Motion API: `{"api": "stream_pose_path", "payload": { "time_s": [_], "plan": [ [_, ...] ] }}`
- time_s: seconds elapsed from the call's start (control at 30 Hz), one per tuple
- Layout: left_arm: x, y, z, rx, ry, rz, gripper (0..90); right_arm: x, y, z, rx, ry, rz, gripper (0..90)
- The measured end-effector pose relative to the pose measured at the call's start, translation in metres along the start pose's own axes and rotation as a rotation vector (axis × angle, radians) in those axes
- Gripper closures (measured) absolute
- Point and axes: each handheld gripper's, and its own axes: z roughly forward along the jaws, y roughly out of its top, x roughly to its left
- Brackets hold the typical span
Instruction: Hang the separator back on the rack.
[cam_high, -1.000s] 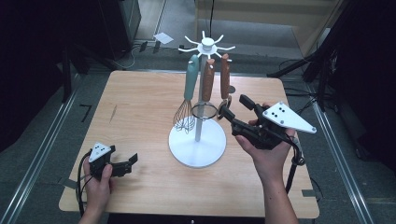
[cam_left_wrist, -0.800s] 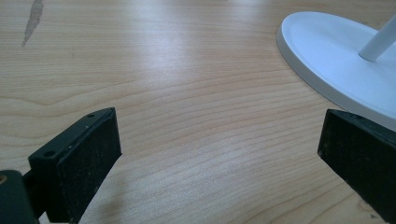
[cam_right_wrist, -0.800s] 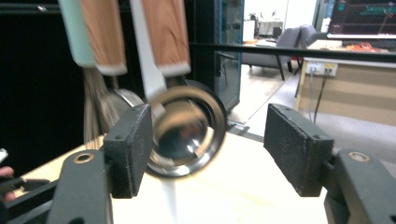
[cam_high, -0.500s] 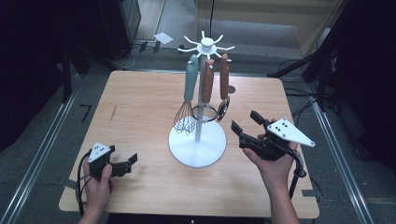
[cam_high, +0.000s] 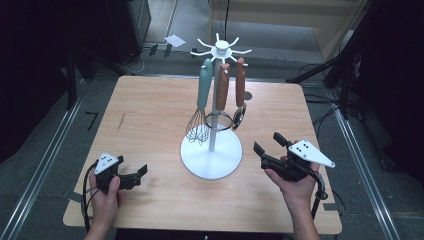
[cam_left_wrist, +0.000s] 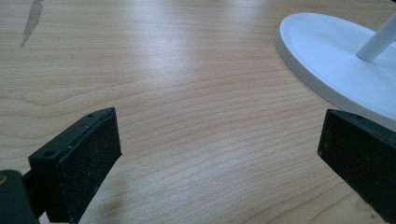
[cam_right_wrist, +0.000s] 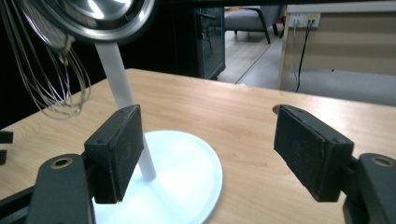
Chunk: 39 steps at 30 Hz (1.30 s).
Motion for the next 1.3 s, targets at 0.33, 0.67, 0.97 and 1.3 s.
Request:
{"api": "stream_pose_path", "payload": {
  "time_s": [0.33, 0.67, 0.97, 1.3],
  "plan": [
    [0.0, 0.0, 0.0, 0.0, 0.002, -0.002, 0.0, -0.016, -0.026, -0.007, 0.036, -0.041, 0.012, 25.1],
    [-0.001, 0.0, -0.001, -0.003, 0.007, -0.005, 0.0, -0.039, -0.056, -0.018, 0.078, -0.105, 0.035, 26.1],
    [0.0, 0.0, 0.0, -0.004, 0.003, -0.013, 0.0, -0.059, -0.08, -0.034, 0.12, -0.162, 0.054, 26.9],
    [0.0, 0.0, -0.001, -0.006, -0.011, -0.008, 0.0, -0.08, -0.098, -0.054, 0.153, -0.241, 0.081, 28.4]
  ]
}}
